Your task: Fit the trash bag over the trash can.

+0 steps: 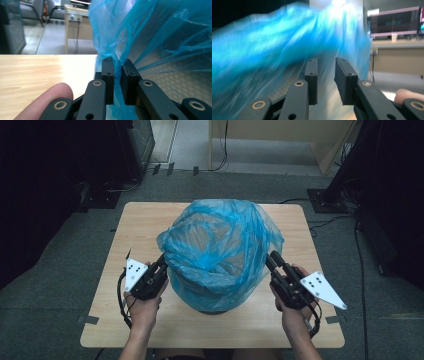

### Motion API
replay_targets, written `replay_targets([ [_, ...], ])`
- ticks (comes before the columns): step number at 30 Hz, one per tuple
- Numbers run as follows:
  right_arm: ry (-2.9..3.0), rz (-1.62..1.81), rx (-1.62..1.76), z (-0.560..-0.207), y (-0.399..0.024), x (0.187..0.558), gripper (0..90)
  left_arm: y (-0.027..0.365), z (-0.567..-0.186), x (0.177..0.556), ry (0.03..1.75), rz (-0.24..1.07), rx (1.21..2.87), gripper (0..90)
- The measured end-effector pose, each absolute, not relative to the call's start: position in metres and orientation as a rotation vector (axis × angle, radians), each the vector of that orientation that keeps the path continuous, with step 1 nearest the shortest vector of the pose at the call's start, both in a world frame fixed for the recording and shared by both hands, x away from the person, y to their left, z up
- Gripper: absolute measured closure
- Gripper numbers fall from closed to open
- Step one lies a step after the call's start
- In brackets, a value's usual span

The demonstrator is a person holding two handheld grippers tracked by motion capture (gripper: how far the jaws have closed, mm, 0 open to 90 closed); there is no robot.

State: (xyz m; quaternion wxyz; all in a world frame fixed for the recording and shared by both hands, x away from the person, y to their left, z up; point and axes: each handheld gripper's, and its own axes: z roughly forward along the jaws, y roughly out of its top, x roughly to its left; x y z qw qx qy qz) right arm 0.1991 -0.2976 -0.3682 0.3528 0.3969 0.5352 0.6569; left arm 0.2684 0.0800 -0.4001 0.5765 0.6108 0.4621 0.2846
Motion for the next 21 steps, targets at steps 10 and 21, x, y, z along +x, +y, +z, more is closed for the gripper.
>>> replay_targets([
  [10,1.259,1.711,1.025,-0.315,-0.319,0.196,59.9,0.089,-0.392,0.303,1.146,0.639,1.375,64.3],
  [21,1.385,1.768,1.08,-0.346,-0.3,0.206,75.8,0.14,-0.378,0.251,1.094,0.563,1.261,37.0],
])
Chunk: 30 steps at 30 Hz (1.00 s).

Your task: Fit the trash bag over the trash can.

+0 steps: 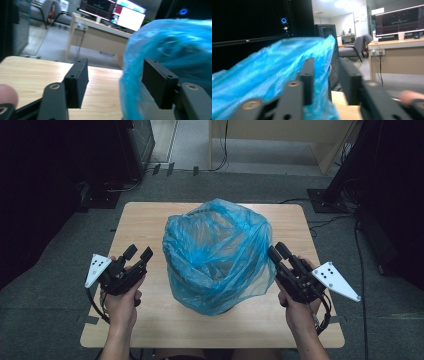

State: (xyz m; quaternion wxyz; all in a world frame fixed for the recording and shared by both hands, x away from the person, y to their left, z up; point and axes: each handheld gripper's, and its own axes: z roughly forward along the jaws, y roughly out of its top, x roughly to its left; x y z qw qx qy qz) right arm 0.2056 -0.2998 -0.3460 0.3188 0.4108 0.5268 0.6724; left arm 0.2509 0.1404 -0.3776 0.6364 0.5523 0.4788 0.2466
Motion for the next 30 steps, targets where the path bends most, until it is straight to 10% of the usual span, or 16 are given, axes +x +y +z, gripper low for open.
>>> replay_targets([
  [4,1.397,1.732,1.116,-0.36,-0.296,0.204,90.0,0.127,-0.377,0.227,0.977,0.508,1.305,32.6],
  [19,1.561,1.534,1.168,-0.41,-0.291,0.204,90.0,0.089,-0.399,0.211,0.839,0.424,1.374,24.2],
  [30,1.421,1.645,1.192,-0.411,-0.321,0.201,81.0,0.092,-0.403,0.211,0.801,0.496,1.372,77.9],
])
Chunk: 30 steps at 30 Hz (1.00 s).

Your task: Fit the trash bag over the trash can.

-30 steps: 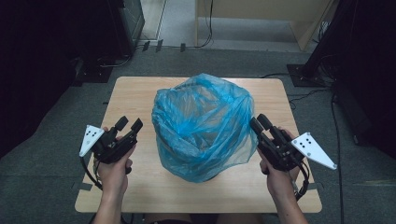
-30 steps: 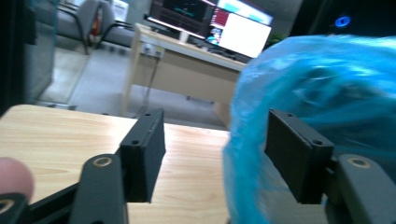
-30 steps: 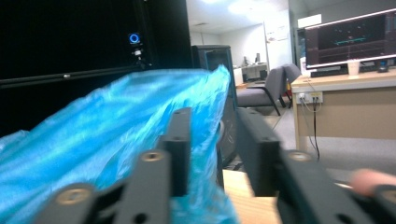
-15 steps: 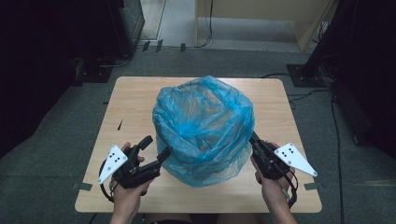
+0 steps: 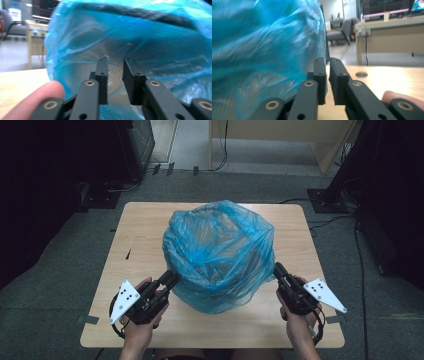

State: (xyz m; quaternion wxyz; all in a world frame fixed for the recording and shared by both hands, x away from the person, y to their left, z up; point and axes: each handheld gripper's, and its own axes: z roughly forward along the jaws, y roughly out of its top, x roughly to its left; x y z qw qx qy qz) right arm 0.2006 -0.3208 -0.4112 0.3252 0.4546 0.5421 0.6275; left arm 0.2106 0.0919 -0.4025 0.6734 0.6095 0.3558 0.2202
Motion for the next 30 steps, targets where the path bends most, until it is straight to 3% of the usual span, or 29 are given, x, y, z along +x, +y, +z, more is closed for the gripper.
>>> replay_targets([
  [12,1.221,1.699,1.164,-0.377,-0.352,0.196,61.4,0.087,-0.408,0.238,0.957,0.559,1.442,84.9],
  [16,1.261,1.76,1.118,-0.361,-0.343,0.202,44.6,0.082,-0.413,0.25,1.024,0.563,1.455,86.3],
  [19,1.342,1.759,1.087,-0.357,-0.327,0.209,42.2,0.08,-0.416,0.258,1.055,0.578,1.47,84.7],
  [27,1.454,1.72,1.052,-0.375,-0.291,0.219,76.9,0.077,-0.417,0.265,1.078,0.609,1.471,81.9],
  [30,1.5,1.646,1.047,-0.387,-0.276,0.217,89.5,0.081,-0.416,0.265,1.091,0.611,1.46,73.2],
])
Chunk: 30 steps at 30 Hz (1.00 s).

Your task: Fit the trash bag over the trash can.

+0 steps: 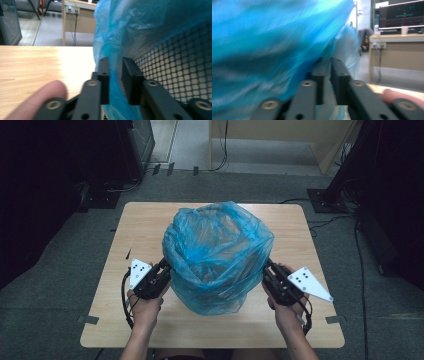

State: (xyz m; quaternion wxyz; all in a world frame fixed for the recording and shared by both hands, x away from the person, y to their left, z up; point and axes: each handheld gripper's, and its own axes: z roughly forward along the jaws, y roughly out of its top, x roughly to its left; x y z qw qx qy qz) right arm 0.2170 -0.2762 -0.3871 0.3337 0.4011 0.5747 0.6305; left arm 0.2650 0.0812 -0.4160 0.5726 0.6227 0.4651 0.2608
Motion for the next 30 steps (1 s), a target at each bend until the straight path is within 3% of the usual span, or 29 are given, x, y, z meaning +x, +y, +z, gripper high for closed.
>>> replay_targets([
  [4,1.524,1.609,1.09,-0.401,-0.27,0.215,90.0,0.098,-0.412,0.262,1.102,0.579,1.381,52.2],
  [9,1.58,1.542,1.142,-0.424,-0.276,0.215,90.0,0.117,-0.403,0.246,1.064,0.577,1.31,42.1],
  [14,1.504,1.553,1.172,-0.418,-0.295,0.213,90.0,0.115,-0.394,0.224,0.951,0.569,1.271,33.6],
  [18,1.421,1.623,1.147,-0.404,-0.312,0.208,73.7,0.098,-0.396,0.209,0.846,0.529,1.287,22.3],
  [20,1.404,1.633,1.099,-0.396,-0.316,0.204,59.6,0.089,-0.4,0.206,0.794,0.508,1.325,21.0],
  [22,1.384,1.631,1.049,-0.386,-0.318,0.199,51.5,0.082,-0.406,0.206,0.769,0.495,1.359,19.9],
  [30,1.342,1.672,0.959,-0.345,-0.328,0.192,48.8,0.09,-0.419,0.212,0.802,0.476,1.334,20.3],
])
